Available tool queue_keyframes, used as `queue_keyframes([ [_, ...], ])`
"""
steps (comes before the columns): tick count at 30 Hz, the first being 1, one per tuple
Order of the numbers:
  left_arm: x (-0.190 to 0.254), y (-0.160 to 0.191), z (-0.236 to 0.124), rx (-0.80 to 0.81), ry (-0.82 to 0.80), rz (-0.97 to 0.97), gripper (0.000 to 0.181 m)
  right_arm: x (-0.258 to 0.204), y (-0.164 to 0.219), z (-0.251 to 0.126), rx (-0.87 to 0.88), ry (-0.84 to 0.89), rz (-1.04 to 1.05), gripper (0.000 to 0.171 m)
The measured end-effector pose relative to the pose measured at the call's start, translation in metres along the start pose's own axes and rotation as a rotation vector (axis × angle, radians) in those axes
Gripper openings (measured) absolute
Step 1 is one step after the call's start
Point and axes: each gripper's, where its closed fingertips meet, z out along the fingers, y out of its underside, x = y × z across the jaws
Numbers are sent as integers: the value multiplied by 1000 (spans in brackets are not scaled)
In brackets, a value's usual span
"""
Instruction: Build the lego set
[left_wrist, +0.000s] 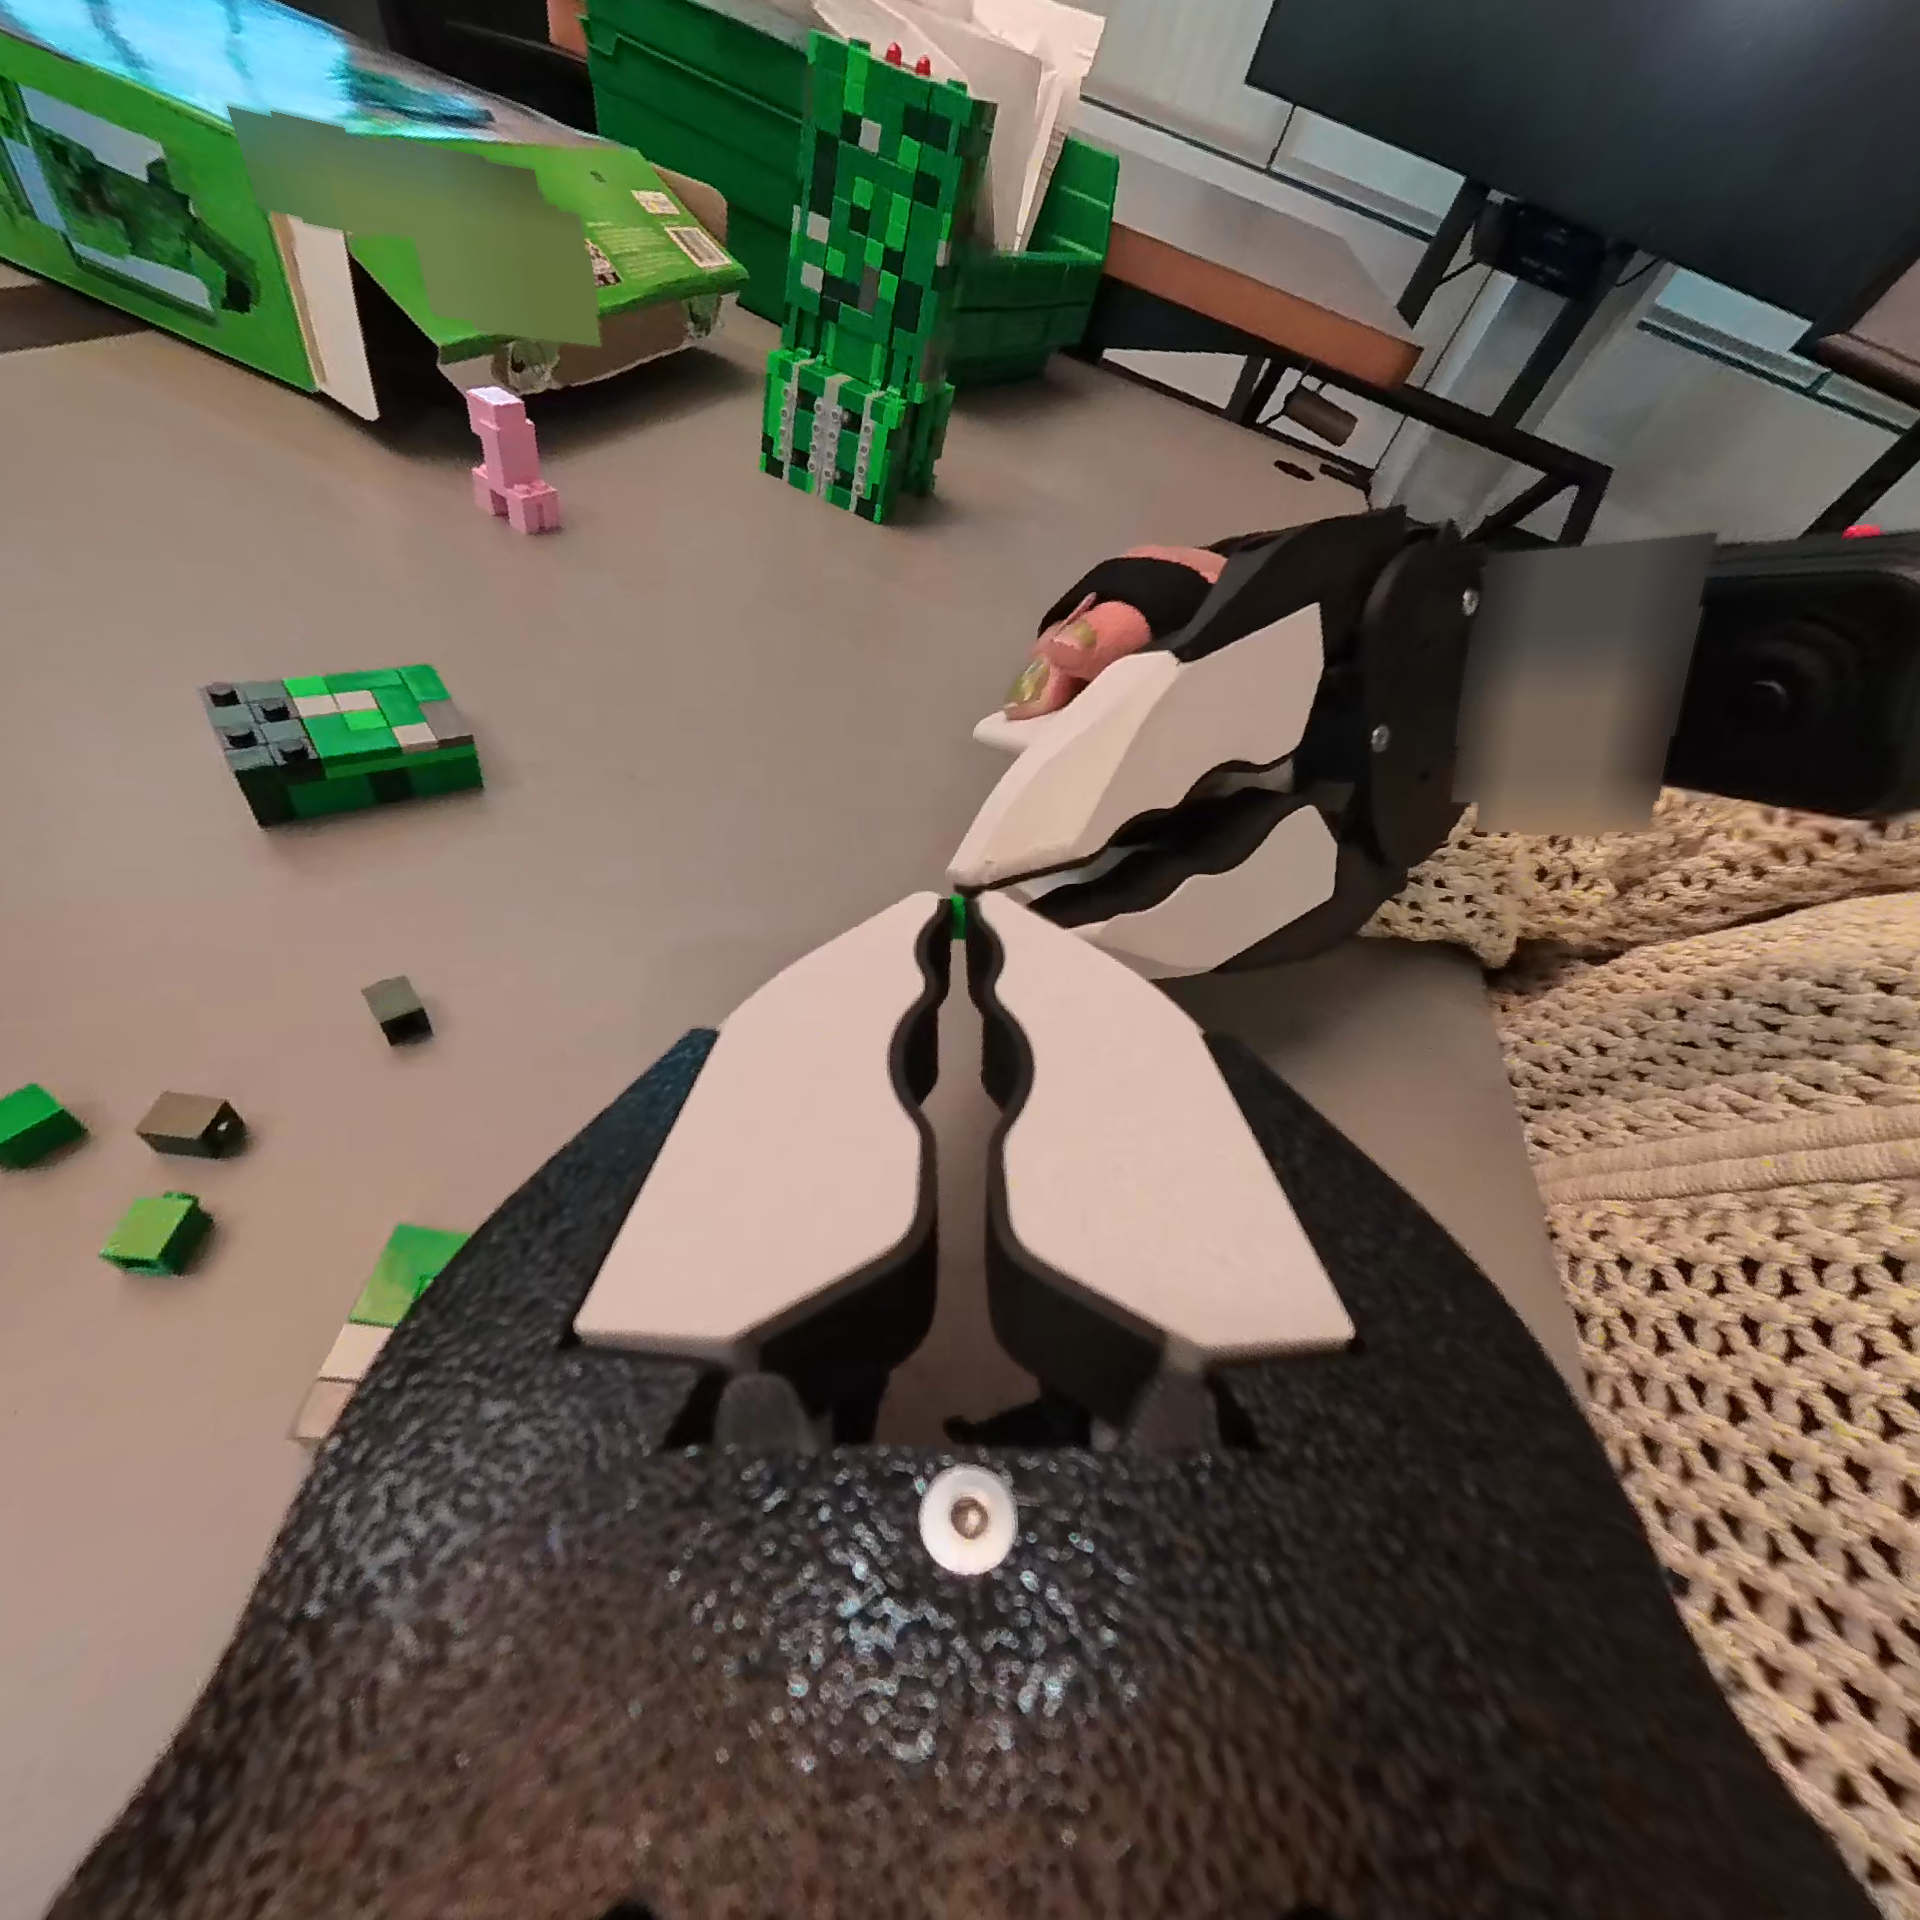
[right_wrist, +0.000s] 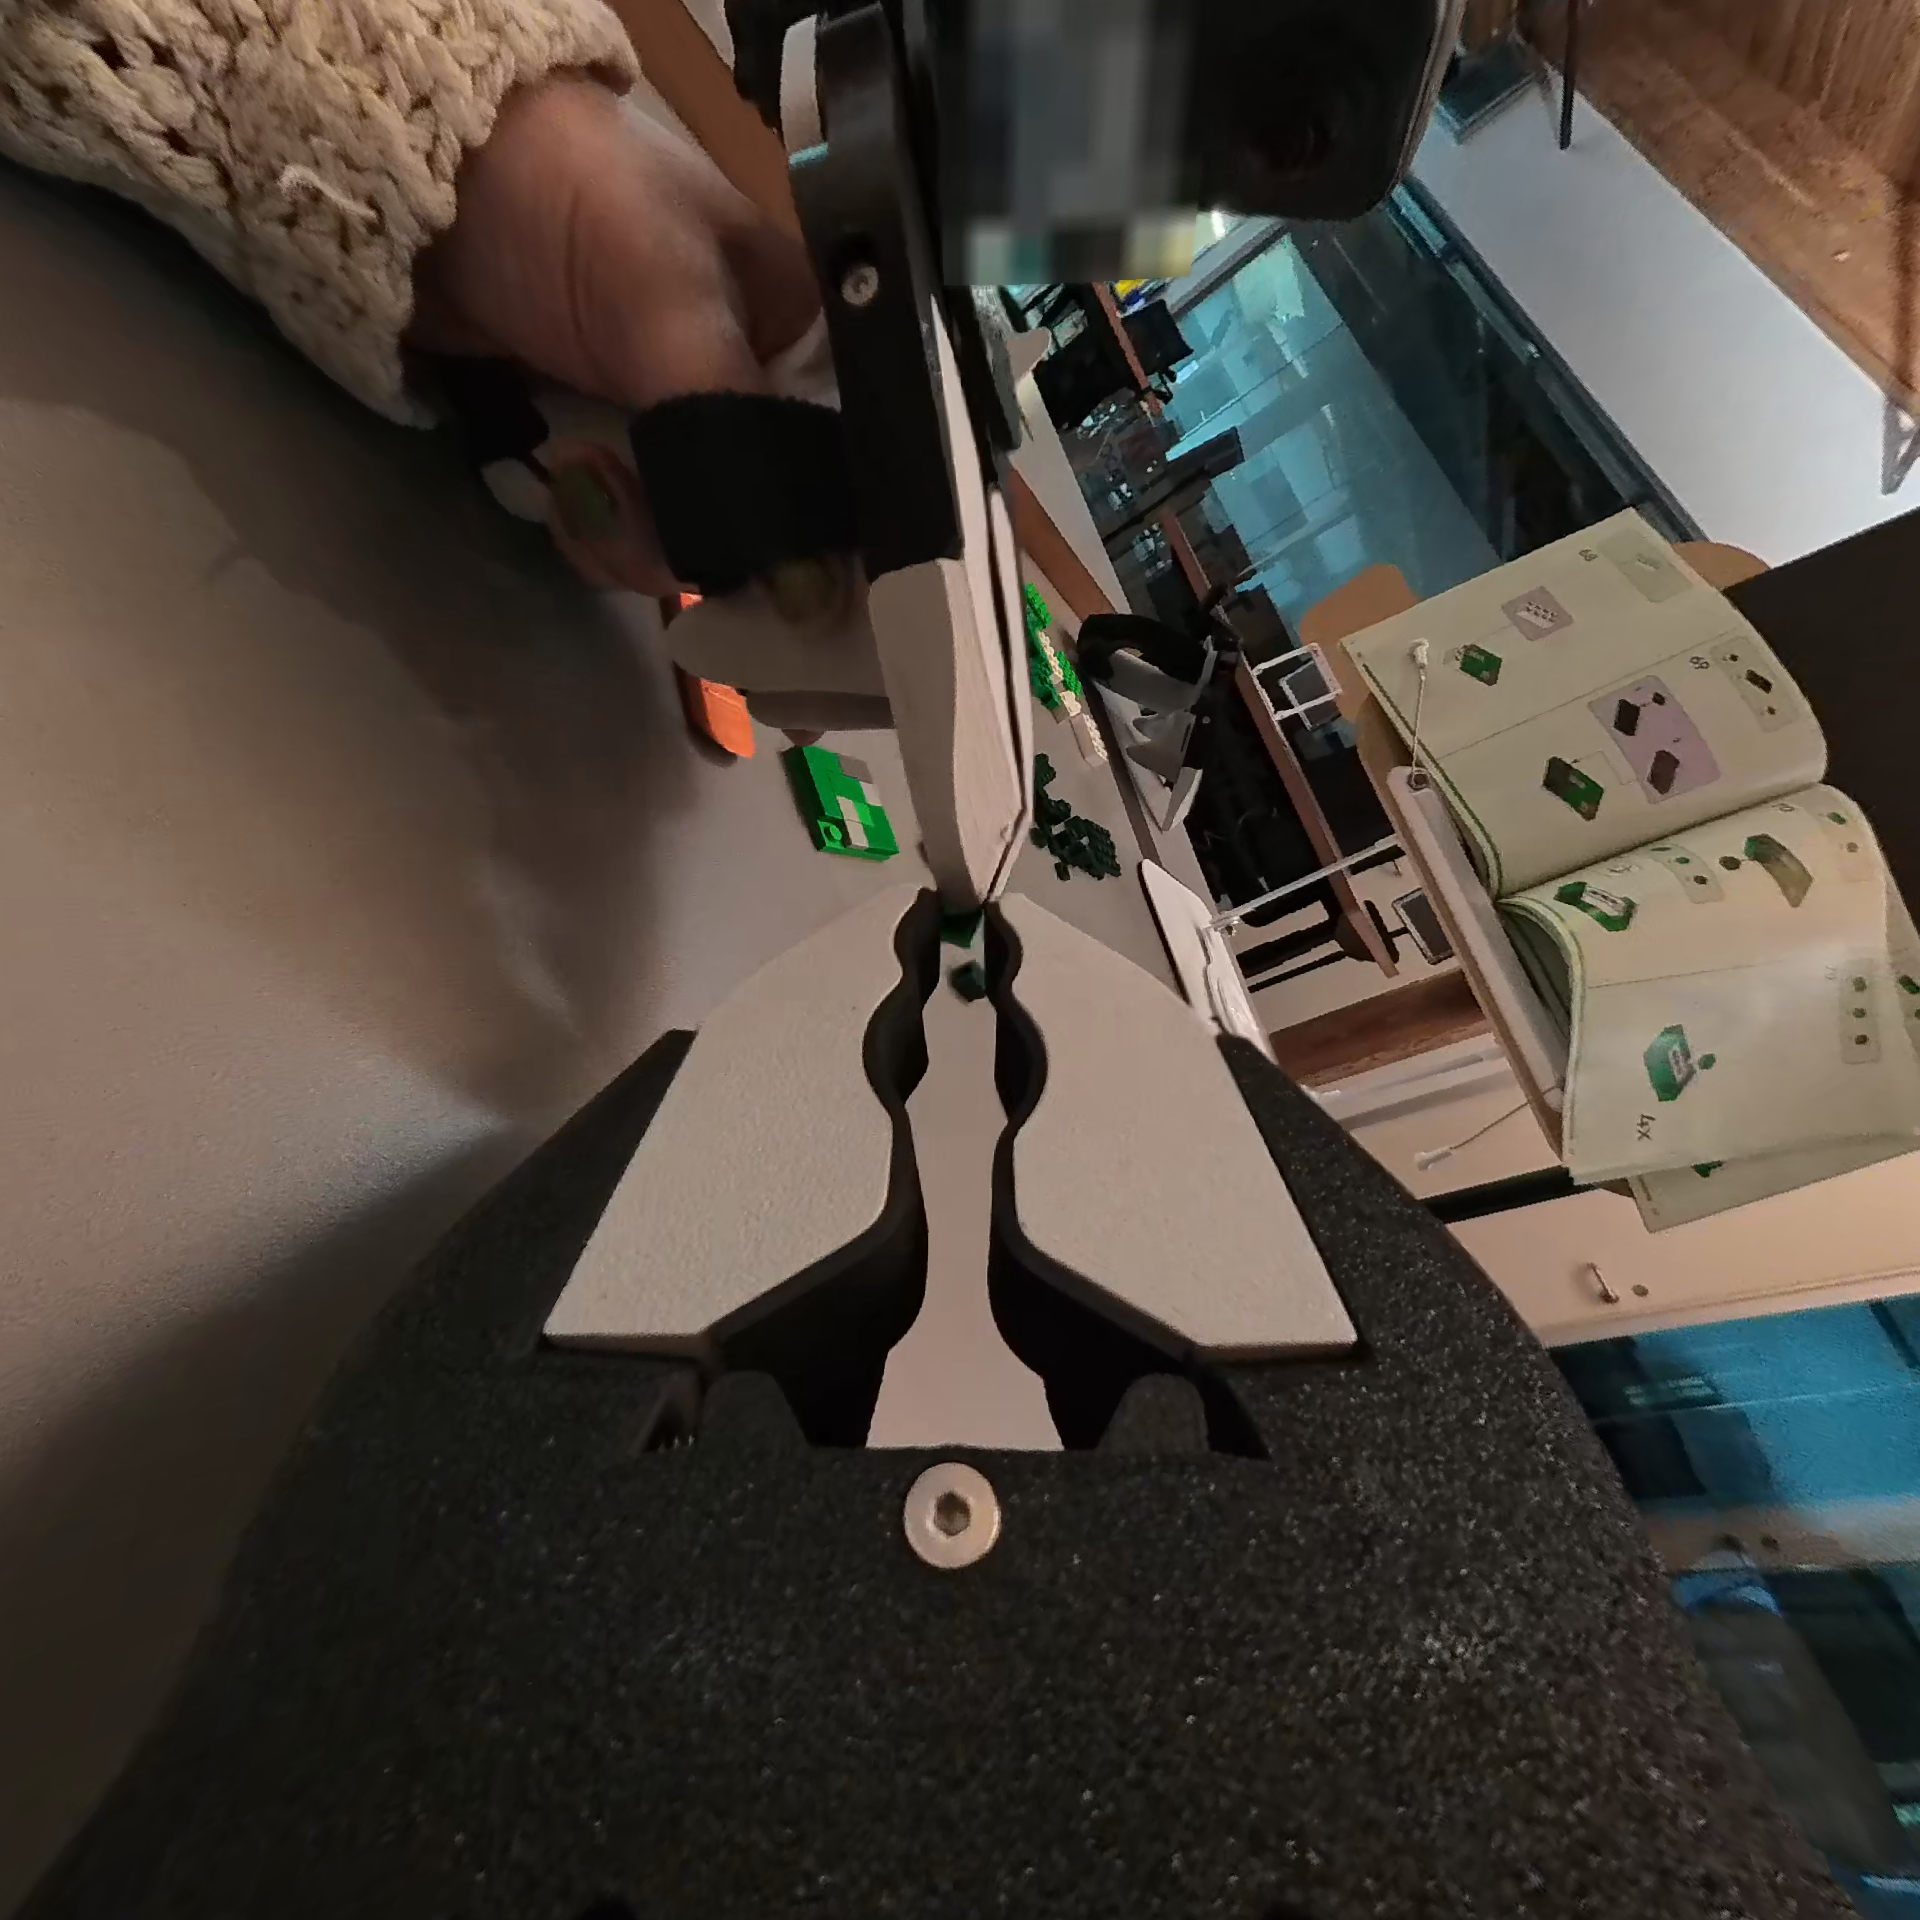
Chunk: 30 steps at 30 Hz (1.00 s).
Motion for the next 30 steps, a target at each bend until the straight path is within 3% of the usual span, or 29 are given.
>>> queue_keyframes([
  [3,-4,-5,-5,47,-44,11,1,11,5,-5,-21,76,-9,8],
  [6,-6,-14,-13,121,-95,63,0,29,14,-12,-21,122,149,8],
  [12,2,-15,-10,124,-142,245,0,20,-5,-22,225,-219,630,8],
  [14,2,-16,-9,130,-161,277,0,29,-15,-29,333,-256,771,8],
  [16,1,-18,-9,139,-179,301,0,29,-16,-27,334,-295,865,11],
  [22,1,-19,-10,149,-198,321,0,14,-13,-10,191,-342,899,16],
  [30,16,-22,-10,192,-91,324,0,12,-20,-13,230,-362,891,13],
])
